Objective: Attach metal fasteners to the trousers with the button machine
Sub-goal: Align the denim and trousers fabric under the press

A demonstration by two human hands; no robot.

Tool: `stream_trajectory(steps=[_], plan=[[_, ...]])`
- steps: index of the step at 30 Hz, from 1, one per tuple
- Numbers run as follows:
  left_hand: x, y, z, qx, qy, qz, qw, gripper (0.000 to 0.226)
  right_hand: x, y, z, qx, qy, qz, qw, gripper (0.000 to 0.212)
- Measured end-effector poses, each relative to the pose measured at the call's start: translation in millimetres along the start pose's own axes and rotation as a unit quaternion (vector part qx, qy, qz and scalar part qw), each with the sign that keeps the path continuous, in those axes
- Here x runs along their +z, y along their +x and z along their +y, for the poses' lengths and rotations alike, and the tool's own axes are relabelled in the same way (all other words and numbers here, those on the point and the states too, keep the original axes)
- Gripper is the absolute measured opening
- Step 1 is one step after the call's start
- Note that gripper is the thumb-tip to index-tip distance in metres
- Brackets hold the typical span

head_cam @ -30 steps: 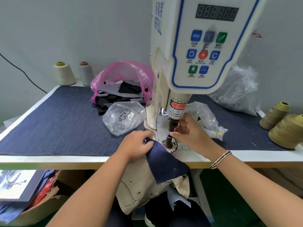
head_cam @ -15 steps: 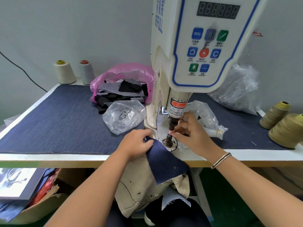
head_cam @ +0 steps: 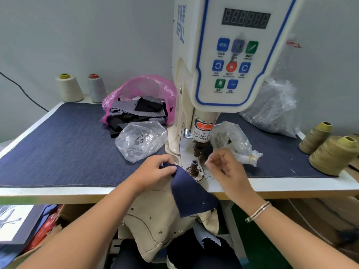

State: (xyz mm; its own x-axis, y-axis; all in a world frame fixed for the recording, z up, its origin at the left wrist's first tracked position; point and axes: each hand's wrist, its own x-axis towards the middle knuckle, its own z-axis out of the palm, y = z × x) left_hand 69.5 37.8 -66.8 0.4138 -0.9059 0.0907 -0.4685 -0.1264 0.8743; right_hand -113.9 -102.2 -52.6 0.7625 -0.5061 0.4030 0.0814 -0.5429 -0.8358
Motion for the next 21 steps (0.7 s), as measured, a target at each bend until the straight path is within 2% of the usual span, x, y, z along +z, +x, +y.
stream_trajectory(steps=[2,4,6,9,12,14,17,21], plan=[[-4,-7,11,0.013,-0.066,-0.055,0.996,0.016,1,-14,-1,0.011,-0.033,-0.045,0.998,0.021],[-6,-13,26,0.030,-0.096,-0.105,0.989,0.014,4,-22,-6,0.039,-0.034,-0.090,0.995,0.023],[-8,-15,41,0.036,-0.112,-0.131,0.984,0.013,6,-26,-7,0.081,-0.019,-0.127,0.988,0.028],[-13,-13,58,0.032,-0.138,-0.148,0.979,0.013,4,-26,-8,0.165,0.043,-0.172,0.970,0.018],[-21,-7,60,0.011,-0.143,-0.146,0.979,0.011,-9,-18,-2,0.212,0.084,-0.157,0.961,0.030],[-23,-2,54,-0.017,-0.130,-0.134,0.982,0.012,-19,-9,3,0.222,0.118,-0.132,0.959,0.030],[-18,4,45,-0.051,-0.118,-0.105,0.986,0.011,-26,5,8,0.231,0.148,-0.137,0.952,0.045],[-9,9,32,-0.099,-0.154,-0.079,0.980,0.007,-27,17,21,0.265,0.194,-0.148,0.933,0.039]])
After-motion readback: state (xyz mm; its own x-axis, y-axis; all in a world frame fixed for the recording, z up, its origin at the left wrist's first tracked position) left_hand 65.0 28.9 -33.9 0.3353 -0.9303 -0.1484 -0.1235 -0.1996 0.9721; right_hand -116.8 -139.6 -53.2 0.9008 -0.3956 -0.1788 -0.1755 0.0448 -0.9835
